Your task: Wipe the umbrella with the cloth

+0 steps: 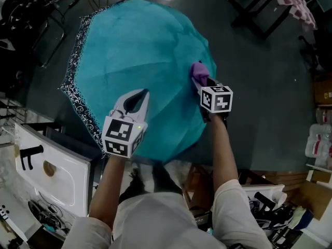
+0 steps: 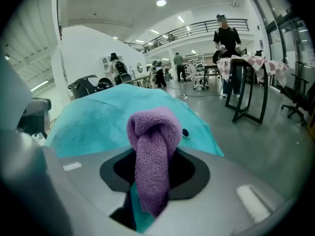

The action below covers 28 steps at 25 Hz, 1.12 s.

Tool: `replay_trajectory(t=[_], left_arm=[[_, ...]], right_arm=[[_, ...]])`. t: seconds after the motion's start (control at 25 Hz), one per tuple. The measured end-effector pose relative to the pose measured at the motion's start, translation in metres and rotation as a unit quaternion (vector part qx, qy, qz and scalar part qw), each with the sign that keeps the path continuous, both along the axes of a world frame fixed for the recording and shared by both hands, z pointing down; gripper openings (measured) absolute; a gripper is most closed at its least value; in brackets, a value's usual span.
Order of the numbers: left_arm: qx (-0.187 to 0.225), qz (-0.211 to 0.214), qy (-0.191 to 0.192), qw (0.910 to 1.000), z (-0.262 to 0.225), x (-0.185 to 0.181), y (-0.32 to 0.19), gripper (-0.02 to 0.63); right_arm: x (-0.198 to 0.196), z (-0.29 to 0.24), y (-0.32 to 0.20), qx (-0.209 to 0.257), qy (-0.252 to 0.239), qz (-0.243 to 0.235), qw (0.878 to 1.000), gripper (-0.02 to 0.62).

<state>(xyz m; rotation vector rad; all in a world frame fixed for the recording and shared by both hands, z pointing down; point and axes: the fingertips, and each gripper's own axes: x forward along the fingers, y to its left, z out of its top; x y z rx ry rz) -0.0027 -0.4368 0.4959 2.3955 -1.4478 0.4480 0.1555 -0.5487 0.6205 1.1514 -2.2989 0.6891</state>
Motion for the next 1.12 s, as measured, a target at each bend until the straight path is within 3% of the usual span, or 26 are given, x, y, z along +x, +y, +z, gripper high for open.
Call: replay_trajectory(t=[0.2,0.48,1.12], left_arm=[[0.003,-0.006,0.011,0.9999,-0.005,-0.017,0.019,0.002],[0.002,-0.014,0.014,0.9998,-0.006,-0.046,0.058,0.002],[0.016,-0.026,0.013,0.9994,-0.028,-0.122,0.154,0.002]], right_arm=[[-0.027,-0.006,0.026,0.005,0.006,-0.042,0.999,0.143],[-0.055,-0.030,0.069,0.030,0.022,-0.055,0.998,0.141],[-0.173,-0.052,0.187,0.047,0.059,-0.128,0.989,0.140]])
